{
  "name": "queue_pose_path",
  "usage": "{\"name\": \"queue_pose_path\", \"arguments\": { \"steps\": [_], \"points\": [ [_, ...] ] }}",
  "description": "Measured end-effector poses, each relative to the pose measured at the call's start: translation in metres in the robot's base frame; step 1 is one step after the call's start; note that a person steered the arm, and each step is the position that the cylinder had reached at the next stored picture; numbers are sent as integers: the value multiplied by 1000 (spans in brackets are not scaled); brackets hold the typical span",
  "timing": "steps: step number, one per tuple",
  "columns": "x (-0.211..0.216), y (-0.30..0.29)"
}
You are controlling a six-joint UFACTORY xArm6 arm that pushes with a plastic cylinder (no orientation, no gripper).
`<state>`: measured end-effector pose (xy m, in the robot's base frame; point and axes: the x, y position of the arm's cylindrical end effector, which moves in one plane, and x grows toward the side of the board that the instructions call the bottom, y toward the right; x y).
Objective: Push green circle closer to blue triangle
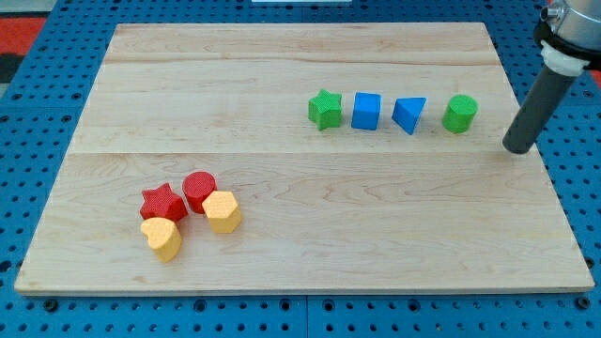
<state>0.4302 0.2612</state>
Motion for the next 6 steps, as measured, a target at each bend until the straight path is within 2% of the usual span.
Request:
{"name": "queue_pose_path", "arguments": {
  "steps": [2,3,6],
  "points": [
    [-40,0],
    [-48,-23],
    [-36,-72]
  ]
}}
